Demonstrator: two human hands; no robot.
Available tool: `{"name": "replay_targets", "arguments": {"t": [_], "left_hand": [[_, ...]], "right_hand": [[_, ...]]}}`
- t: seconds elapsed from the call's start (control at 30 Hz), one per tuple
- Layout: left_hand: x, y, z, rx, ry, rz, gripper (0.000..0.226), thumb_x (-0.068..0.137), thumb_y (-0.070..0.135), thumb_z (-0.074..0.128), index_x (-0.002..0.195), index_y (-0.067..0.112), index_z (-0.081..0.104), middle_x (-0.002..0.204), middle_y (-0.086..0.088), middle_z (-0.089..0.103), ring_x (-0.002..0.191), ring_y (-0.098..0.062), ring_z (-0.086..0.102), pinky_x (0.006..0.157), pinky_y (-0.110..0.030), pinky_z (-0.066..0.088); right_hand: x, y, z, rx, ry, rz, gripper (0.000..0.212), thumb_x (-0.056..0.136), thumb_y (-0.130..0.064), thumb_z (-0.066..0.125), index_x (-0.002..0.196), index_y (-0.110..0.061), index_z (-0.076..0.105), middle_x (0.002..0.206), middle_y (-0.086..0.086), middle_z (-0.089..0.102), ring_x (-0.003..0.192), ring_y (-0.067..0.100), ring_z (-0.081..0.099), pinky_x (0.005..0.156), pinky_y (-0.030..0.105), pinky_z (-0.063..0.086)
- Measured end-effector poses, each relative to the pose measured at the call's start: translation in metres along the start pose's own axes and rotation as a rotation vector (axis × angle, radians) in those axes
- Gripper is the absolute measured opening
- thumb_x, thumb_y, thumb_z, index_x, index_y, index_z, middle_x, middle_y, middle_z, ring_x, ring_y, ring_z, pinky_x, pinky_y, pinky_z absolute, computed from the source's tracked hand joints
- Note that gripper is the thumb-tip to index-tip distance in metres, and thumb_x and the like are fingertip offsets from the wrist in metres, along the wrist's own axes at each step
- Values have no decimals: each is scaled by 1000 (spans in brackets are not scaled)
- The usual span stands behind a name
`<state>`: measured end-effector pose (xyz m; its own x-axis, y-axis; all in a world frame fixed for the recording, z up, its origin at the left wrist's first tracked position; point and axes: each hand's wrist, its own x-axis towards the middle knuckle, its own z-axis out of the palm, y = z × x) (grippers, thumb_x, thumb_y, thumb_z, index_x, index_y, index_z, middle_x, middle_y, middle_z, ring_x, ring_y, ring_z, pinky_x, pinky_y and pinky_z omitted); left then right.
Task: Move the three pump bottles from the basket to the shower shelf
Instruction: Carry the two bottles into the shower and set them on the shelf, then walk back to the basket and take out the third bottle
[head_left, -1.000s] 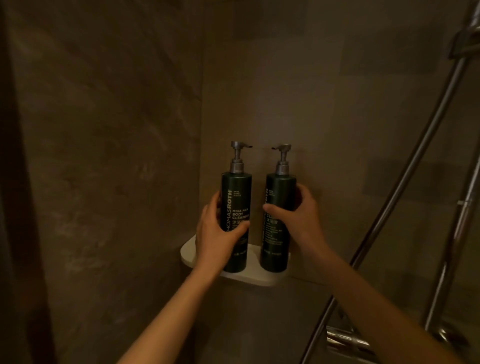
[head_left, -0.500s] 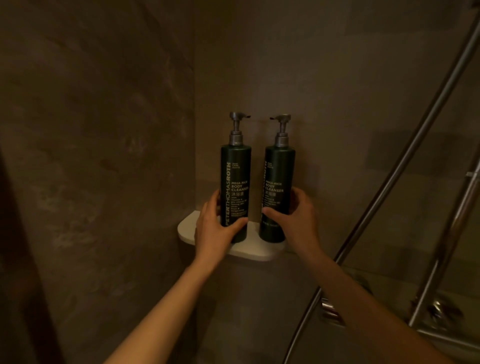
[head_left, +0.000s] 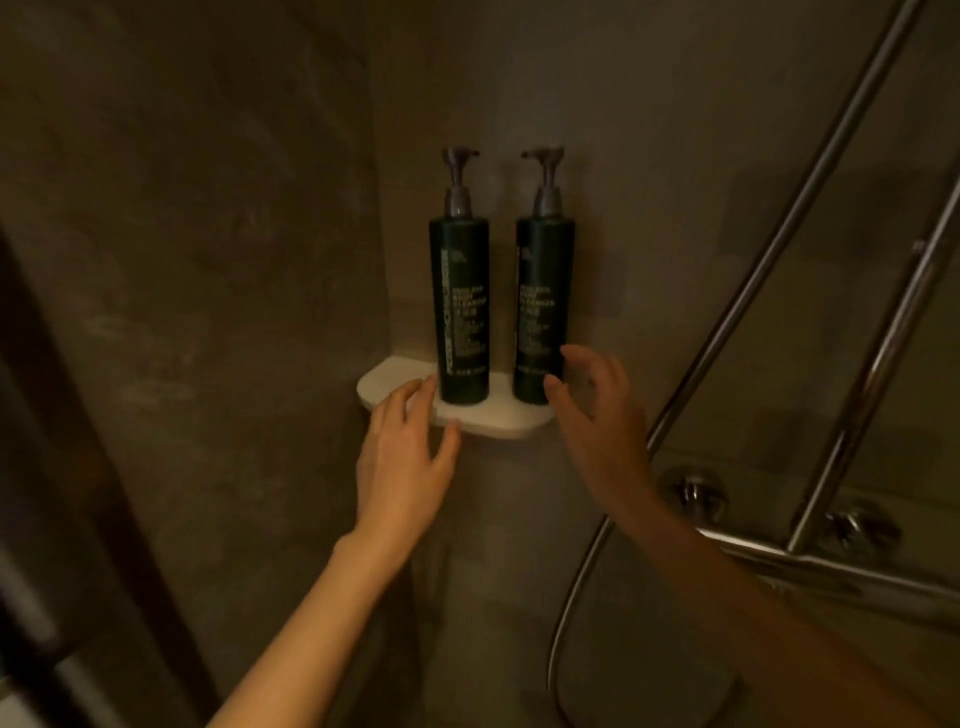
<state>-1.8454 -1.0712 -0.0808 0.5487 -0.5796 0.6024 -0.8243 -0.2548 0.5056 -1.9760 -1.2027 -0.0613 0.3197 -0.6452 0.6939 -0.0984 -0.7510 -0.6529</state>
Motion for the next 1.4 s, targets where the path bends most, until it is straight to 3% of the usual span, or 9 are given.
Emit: {"name": "replay_targets", "arguments": {"t": [0.17,0.3,0.53,0.63,0.73,0.8,0.93,1.23,1.4], "left_hand": [[-83,-21,11,255,-28,-14,47,90,33,50,133,13,50,134,-10,53,124,-27,48,103,-37,40],[-161,-40,16,377,-103,-94,51,87,37,42,129,11,54,129,-10,58,117,-30,53,100,-38,41],[-294,-83,-4,551,-356,-384,52,87,34,50,133,10,49,131,-14,55,118,-34,51,99,-43,41],[-338,-104,-30,599,-394,-579,56,89,38,47,140,15,40,142,-11,46,129,-31,41,107,-42,32],[-378,-125,-67,638,-345,-730,54,90,37,46,139,17,38,145,-10,43,132,-30,37,108,-42,28],[-405,-139,-96,659,-324,-799,53,89,34,51,136,13,42,142,-12,46,129,-33,40,105,-44,31],[-462,-169,-154,700,-289,-917,49,83,30,62,126,8,54,128,-15,59,115,-39,53,95,-47,41],[-541,-252,-283,785,-221,-1138,48,86,31,56,129,9,51,131,-16,56,116,-38,53,96,-46,40],[-541,-302,-314,748,-195,-1183,50,90,33,50,135,13,44,139,-13,49,126,-34,45,103,-45,35]], "right_hand": [[-81,21,2,-124,-112,-113,29,88,-27,53,113,-14,62,110,7,61,105,25,58,89,26,42],[-161,45,13,-184,-366,-106,32,89,-28,48,114,-11,60,111,8,60,106,27,56,93,33,42],[-267,50,47,-259,-833,-122,47,91,-36,41,123,-6,58,125,14,58,119,32,50,104,36,35],[-301,32,68,-234,-972,-149,48,90,-37,40,124,-8,58,126,12,59,122,29,48,104,36,36],[-338,2,96,-163,-1064,-270,51,88,-38,38,115,-3,64,113,16,65,110,34,58,95,40,48],[-362,-22,118,-125,-1130,-340,48,89,-37,41,113,-3,65,110,16,67,107,35,61,92,41,51],[-412,-79,169,-90,-1315,-415,49,93,-41,37,121,-7,59,124,13,59,122,31,50,103,42,42],[-494,-212,284,0,-1340,-502,40,95,-30,47,127,-8,56,134,13,54,129,29,44,109,38,33],[-509,-252,344,-3,-1370,-553,41,95,-30,47,128,-6,55,132,15,55,126,30,46,108,41,37]]}}
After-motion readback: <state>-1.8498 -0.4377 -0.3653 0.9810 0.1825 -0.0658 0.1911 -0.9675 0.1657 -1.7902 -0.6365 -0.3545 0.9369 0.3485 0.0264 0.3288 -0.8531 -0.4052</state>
